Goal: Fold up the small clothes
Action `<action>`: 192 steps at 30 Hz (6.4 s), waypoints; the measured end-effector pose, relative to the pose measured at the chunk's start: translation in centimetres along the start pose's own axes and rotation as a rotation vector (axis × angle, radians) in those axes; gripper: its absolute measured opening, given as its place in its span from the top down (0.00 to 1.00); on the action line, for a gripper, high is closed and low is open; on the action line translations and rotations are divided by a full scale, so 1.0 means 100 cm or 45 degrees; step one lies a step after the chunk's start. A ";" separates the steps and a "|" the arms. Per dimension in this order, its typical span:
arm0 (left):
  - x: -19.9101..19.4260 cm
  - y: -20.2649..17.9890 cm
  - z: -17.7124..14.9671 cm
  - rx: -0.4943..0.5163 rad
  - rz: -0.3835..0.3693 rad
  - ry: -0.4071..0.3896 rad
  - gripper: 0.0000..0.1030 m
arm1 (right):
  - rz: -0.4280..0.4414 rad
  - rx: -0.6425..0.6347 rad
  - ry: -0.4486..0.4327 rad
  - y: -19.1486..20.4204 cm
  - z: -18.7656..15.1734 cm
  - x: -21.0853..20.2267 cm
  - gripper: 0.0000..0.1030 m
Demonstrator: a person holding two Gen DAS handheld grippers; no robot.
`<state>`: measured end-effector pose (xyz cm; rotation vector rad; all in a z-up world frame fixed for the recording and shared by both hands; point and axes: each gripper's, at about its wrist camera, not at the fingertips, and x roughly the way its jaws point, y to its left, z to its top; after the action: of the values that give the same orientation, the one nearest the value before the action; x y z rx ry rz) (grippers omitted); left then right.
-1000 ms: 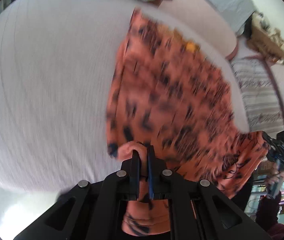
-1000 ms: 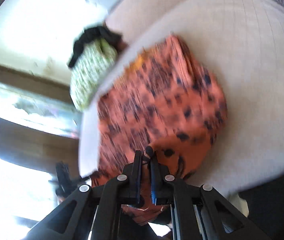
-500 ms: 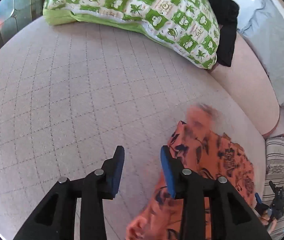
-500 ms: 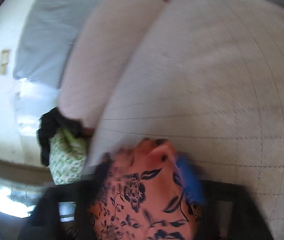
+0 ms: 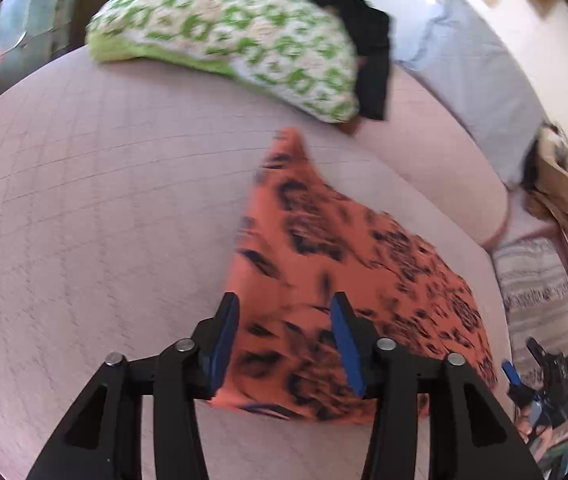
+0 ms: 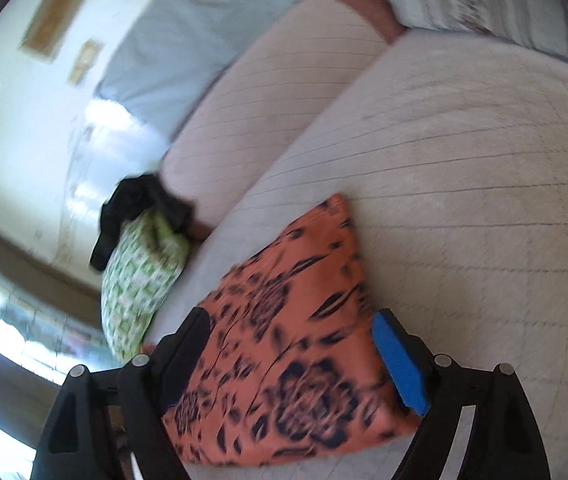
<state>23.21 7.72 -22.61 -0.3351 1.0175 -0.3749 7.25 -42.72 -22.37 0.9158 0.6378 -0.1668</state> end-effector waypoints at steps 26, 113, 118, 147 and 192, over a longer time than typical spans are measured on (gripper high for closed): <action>0.056 -0.035 -0.041 0.179 0.581 0.326 0.00 | -0.143 -0.128 0.271 -0.024 -0.076 0.029 1.00; 0.022 -0.001 -0.054 -0.554 -0.017 -0.075 0.48 | 0.090 0.254 0.069 -0.029 -0.072 0.047 0.52; 0.028 -0.011 -0.048 -0.527 0.060 -0.076 0.56 | 0.125 0.242 0.055 -0.024 -0.069 0.050 0.41; -0.044 0.033 -0.093 -0.512 -0.076 -0.034 0.70 | 0.063 0.455 0.105 -0.074 -0.085 -0.050 0.91; -0.054 0.043 -0.058 -0.582 -0.203 -0.147 0.80 | 0.107 -0.089 -0.107 0.004 -0.086 -0.053 0.80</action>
<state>16.23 13.36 -23.25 -0.8440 0.9592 -0.2593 -0.63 -36.38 -22.82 0.8623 0.5234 -0.1070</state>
